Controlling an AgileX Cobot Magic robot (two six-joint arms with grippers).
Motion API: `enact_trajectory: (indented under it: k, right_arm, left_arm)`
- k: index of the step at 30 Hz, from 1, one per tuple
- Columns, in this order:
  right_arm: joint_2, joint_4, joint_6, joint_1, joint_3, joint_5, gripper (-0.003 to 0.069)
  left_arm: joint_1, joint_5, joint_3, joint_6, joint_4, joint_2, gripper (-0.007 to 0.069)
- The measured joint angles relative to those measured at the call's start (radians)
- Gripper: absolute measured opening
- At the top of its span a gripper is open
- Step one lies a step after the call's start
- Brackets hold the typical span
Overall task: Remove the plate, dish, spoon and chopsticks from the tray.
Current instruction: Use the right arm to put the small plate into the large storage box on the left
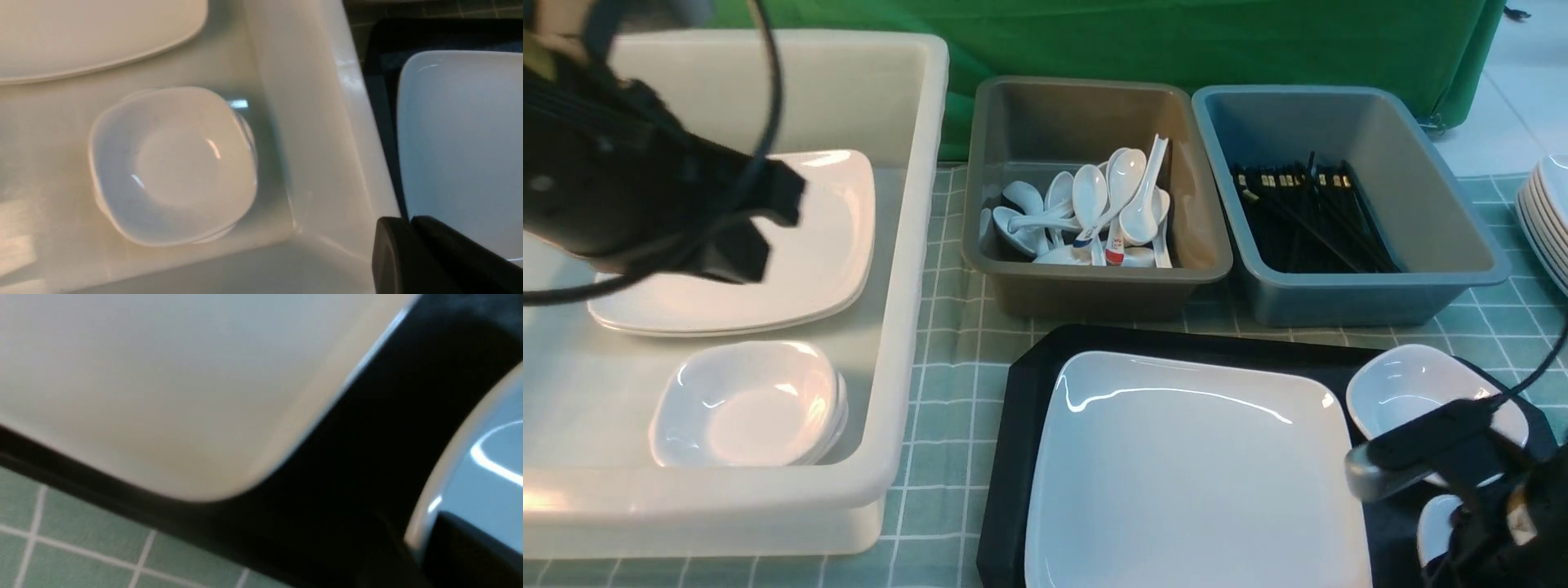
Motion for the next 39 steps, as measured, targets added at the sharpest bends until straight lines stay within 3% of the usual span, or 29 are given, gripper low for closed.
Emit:
enact_trajectory:
  k: [3, 13, 16, 19, 21, 28, 39]
  right_arm:
    - [-0.112, 0.001, 0.022, -0.001, -0.067, 0.091, 0.0081]
    - [-0.135, 0.056, -0.014, -0.001, -0.472, 0.190, 0.0067]
    - [-0.024, 0.165, -0.137, 0.008, -0.671, 0.153, 0.0067]
    - [0.088, 0.274, -0.263, 0.068, -0.821, 0.107, 0.0067]
    - [0.268, 0.320, -0.358, 0.182, -1.029, 0.058, 0.0067]
    - [0.704, 0.344, -0.457, 0.413, -1.437, -0.041, 0.0067]
    - [0.953, 0.343, -0.481, 0.532, -1.550, -0.092, 0.0067]
  left_arm:
    - [0.071, 0.021, 0.000, 0.010, 0.004, -0.005, 0.0011]
    - [0.290, 0.055, 0.000, 0.050, -0.019, -0.049, 0.0011]
    - [0.315, 0.056, 0.000, 0.061, -0.054, -0.090, 0.0011]
    - [0.315, 0.057, 0.000, 0.062, -0.066, -0.125, 0.0011]
    - [0.315, 0.057, 0.000, 0.046, -0.067, -0.168, 0.0011]
    - [0.315, 0.051, 0.000, 0.005, -0.067, -0.259, 0.0011]
    - [0.315, 0.067, 0.000, 0.002, 0.001, -0.318, 0.0011]
